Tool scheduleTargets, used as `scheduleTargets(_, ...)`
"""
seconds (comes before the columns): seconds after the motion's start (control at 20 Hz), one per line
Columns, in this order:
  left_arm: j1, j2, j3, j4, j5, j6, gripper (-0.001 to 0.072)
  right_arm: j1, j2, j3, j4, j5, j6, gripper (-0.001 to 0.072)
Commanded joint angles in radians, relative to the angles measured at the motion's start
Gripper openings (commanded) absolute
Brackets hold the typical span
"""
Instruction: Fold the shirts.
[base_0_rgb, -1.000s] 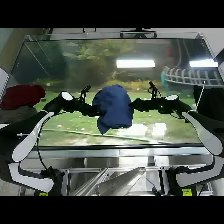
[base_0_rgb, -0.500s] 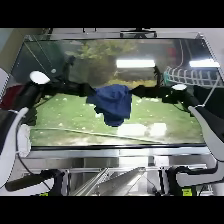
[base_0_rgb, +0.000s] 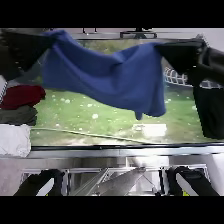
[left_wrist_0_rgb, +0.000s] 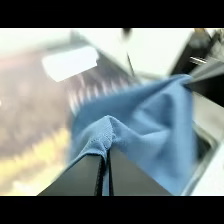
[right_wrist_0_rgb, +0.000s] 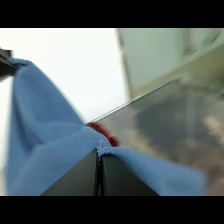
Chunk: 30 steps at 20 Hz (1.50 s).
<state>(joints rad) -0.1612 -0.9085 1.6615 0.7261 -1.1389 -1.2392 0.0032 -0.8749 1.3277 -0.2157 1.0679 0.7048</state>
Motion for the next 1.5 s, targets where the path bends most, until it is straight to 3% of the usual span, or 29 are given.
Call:
scheduleTargets(0.0,-0.021,0.053,-0.019,0.078,0.042,-0.043,0.0015,0.000,0.109,0.013,-0.182,-0.135,0.023,0.0016)
scheduleTargets(0.15,-0.020,-0.011,-0.152,0.082,0.031,-0.045,0.0015,0.000,-0.031,0.011,-0.194,-0.055,0.068,0.0016)
scheduleTargets(0.3,-0.001,-0.140,-0.278,0.104,0.037,-0.045,0.0015,0.000,-0.289,0.011,-0.193,-0.008,0.094,0.0037)
scheduleTargets(0.35,0.014,-0.188,-0.318,0.106,0.039,-0.045,0.0015,0.000,-0.391,0.011,-0.192,-0.017,0.116,0.0303)
scheduleTargets(0.4,0.035,-0.241,-0.355,0.121,0.029,-0.044,0.0015,-0.002,-0.479,0.012,-0.192,-0.021,0.143,0.0473)
scheduleTargets(0.5,0.089,-0.336,-0.428,0.121,-0.013,-0.024,0.0015,-0.023,-0.620,0.012,-0.190,0.018,0.172,0.0348)
scheduleTargets(0.7,0.224,-0.490,-0.535,0.120,-0.132,0.079,0.0015,-0.125,-0.706,0.011,-0.193,0.203,0.257,0.0343)
scheduleTargets(0.75,0.255,-0.516,-0.547,0.119,-0.176,0.105,0.0088,-0.153,-0.701,0.011,-0.193,0.259,0.290,0.0344)
scheduleTargets(0.8,0.285,-0.536,-0.555,0.120,-0.208,0.129,0.0274,-0.183,-0.696,0.011,-0.193,0.325,0.320,0.0343)
scheduleTargets(0.9,0.346,-0.553,-0.558,0.120,-0.214,0.142,0.0291,-0.239,-0.681,0.000,-0.193,0.465,0.367,0.0343)
scheduleTargets(1.0,0.412,-0.553,-0.558,0.120,-0.188,0.140,0.0291,-0.271,-0.638,-0.080,-0.200,0.517,0.385,0.0343)
scheduleTargets(1.2,0.507,-0.553,-0.558,0.199,-0.194,0.140,0.0291,-0.307,-0.500,-0.385,-0.365,0.494,0.384,0.0343)
scheduleTargets(1.45,0.501,-0.532,-0.652,0.227,-0.204,0.144,0.0291,-0.397,-0.356,-0.670,-0.438,0.307,0.394,0.0345)
